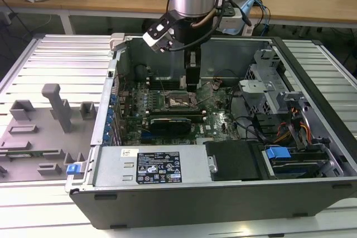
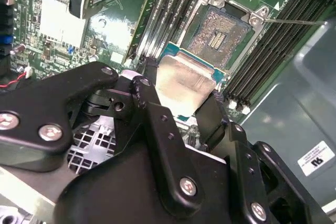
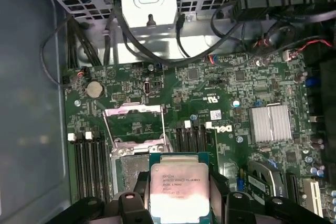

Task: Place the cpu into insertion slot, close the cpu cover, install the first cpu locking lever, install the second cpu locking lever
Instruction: 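Place the cpu into insertion slot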

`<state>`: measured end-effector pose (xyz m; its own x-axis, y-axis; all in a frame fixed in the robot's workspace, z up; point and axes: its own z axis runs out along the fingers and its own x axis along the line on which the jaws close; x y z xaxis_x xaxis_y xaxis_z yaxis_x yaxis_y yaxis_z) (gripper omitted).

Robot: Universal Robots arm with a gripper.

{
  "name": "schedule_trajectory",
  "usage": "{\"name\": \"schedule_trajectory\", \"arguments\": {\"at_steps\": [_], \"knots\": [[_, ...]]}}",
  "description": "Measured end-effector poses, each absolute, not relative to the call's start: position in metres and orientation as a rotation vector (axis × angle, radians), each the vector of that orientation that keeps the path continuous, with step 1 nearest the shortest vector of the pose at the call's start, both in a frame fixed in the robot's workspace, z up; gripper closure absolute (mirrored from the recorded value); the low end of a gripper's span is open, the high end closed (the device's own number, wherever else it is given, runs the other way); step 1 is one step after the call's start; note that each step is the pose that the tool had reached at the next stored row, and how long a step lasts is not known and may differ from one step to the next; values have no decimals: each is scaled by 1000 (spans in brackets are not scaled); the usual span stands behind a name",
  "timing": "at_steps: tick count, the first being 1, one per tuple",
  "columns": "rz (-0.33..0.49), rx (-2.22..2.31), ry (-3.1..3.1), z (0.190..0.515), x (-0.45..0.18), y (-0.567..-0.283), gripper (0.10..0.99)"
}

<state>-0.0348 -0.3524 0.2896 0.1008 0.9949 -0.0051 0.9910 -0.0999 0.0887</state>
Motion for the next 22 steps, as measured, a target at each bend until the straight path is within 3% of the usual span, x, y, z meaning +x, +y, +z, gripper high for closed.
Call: {"name": "schedule_trajectory", "arguments": {"at_steps": [22], "knots": [[84, 2144, 2193, 247, -44, -339, 545]]}}
